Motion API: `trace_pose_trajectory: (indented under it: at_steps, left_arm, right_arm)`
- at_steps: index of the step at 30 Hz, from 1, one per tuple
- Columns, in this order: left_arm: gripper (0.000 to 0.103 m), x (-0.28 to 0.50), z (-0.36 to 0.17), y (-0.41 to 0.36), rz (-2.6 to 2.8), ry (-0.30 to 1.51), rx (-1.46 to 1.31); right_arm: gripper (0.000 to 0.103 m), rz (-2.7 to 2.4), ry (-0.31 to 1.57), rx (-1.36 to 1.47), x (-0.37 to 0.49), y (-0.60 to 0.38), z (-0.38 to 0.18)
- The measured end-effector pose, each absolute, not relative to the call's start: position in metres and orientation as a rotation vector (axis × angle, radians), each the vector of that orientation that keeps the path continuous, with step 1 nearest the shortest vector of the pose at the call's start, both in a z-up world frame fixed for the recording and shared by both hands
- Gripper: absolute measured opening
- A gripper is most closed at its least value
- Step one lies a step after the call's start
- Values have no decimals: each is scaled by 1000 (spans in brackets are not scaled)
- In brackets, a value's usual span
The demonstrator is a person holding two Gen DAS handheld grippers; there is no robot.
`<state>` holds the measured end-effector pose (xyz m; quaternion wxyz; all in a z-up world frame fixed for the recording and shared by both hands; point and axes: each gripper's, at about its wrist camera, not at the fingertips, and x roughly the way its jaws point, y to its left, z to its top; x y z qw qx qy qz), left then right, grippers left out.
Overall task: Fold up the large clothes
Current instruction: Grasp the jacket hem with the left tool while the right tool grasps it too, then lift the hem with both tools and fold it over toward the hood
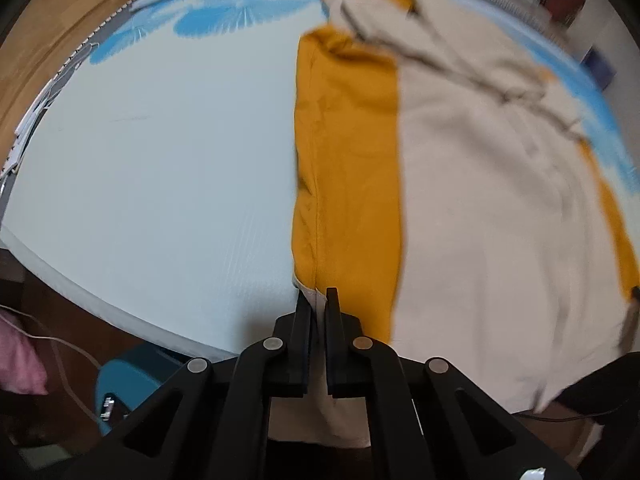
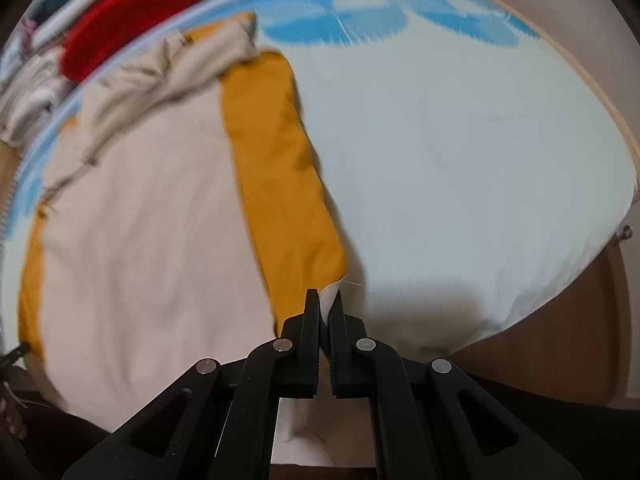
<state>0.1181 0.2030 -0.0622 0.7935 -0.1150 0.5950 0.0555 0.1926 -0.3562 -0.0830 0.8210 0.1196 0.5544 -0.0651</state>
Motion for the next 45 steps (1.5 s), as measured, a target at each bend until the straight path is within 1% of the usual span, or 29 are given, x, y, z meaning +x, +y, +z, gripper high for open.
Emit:
trace_pose_trajectory:
  at_steps: [5,7,11,15,24,28,32,35,37,41,45]
  left_arm:
    - [2,100,-17,205,46,1145,-397]
    - [2,96,-3,201,28,1102,-418]
    - [2,98,25,195,-6,1045,-429]
    - [2,88,40,207,-30,1042,-488]
    - [1,40,64,213,-67,1009,-557]
    - [1,48,65,214,-68,1016,-545]
    - [1,75,65,217,-56,1029,-544]
    - [2,105,66,223,-64,1024,-565]
    - [2,129,61,227,-43,1025,-531]
    - [2,188,32,242,-41,1051,-485]
    - [2,231,1,252,-62,1054,-480]
  right_arm:
    - [3,-33,1054,283,176,-353,-25]
    - [3,-4,1014,286,169,-353,-4]
    - [3,32,972,316,165,-359,22]
    - [3,61,947,346,146,-365,44]
    - [3,80,861,374,77,-385,94]
    - [3,63,829,402,69,-398,102]
    - [3,39,813,380,93,-407,99]
    - [3,43,801,381,126,-413,102]
    - [3,52,803,367,158,-415,102]
    - [3,51,847,351,228,-414,86]
    - [3,36,902,295,298,-409,52]
